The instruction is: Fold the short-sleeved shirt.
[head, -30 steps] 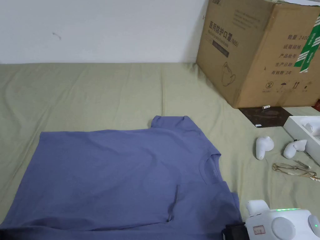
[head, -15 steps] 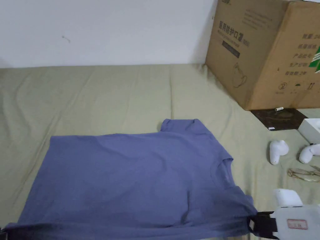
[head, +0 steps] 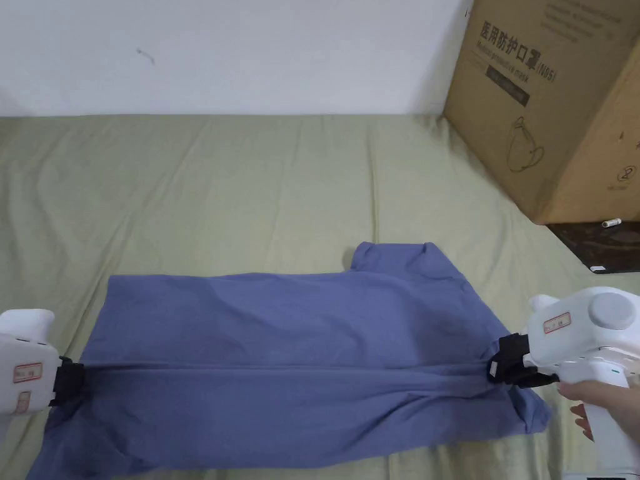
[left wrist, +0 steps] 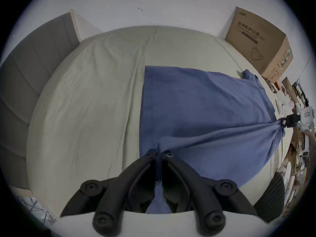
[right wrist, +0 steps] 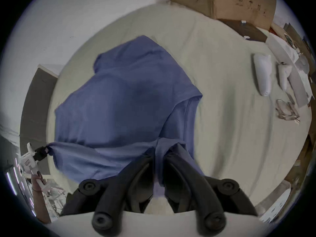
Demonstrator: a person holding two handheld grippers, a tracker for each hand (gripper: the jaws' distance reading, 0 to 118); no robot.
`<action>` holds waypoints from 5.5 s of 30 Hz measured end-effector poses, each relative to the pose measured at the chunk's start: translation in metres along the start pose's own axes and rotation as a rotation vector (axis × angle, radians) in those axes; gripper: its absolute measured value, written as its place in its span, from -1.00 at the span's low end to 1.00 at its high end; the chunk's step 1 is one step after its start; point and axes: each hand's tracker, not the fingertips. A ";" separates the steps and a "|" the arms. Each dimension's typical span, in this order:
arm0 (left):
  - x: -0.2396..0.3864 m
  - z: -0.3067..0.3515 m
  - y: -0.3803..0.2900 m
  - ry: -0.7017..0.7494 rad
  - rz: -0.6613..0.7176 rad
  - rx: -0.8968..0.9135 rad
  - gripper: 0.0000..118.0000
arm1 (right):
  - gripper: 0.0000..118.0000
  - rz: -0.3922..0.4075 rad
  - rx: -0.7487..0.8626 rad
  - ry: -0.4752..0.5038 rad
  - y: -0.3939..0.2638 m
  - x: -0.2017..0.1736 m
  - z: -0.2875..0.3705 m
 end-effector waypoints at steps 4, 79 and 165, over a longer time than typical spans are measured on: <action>-0.003 -0.004 -0.012 0.006 0.036 -0.001 0.67 | 0.78 -0.041 0.099 -0.023 -0.008 -0.001 0.000; 0.018 0.103 -0.189 -0.042 0.121 0.001 -0.94 | -0.86 0.123 0.088 -0.094 -0.183 0.063 0.063; -0.009 0.095 -0.179 -0.205 0.111 0.052 -0.86 | -0.97 0.033 0.213 0.010 -0.183 0.075 0.067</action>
